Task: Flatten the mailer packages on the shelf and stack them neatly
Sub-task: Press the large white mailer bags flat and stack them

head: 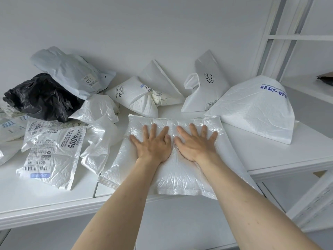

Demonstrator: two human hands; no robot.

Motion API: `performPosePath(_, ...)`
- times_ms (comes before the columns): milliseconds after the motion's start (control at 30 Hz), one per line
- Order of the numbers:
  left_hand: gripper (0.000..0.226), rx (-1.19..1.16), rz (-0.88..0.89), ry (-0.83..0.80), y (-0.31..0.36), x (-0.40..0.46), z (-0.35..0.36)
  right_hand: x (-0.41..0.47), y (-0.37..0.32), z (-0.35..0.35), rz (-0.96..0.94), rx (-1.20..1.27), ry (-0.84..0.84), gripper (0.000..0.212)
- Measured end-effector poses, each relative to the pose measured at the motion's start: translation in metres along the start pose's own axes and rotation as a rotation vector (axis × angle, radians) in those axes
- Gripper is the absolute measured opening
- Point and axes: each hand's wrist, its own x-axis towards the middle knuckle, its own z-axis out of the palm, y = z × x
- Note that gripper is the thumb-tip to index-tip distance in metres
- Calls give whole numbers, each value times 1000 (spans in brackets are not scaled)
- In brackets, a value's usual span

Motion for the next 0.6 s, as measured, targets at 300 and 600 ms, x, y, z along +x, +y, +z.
performPosePath(300, 53, 26, -7, -12, 1, 2, 1, 0, -1, -1, -1, -9, 2, 55)
performPosePath(600, 53, 30, -7, -22, 1, 1, 0, -2, -2, -1, -1, -16, -5, 56)
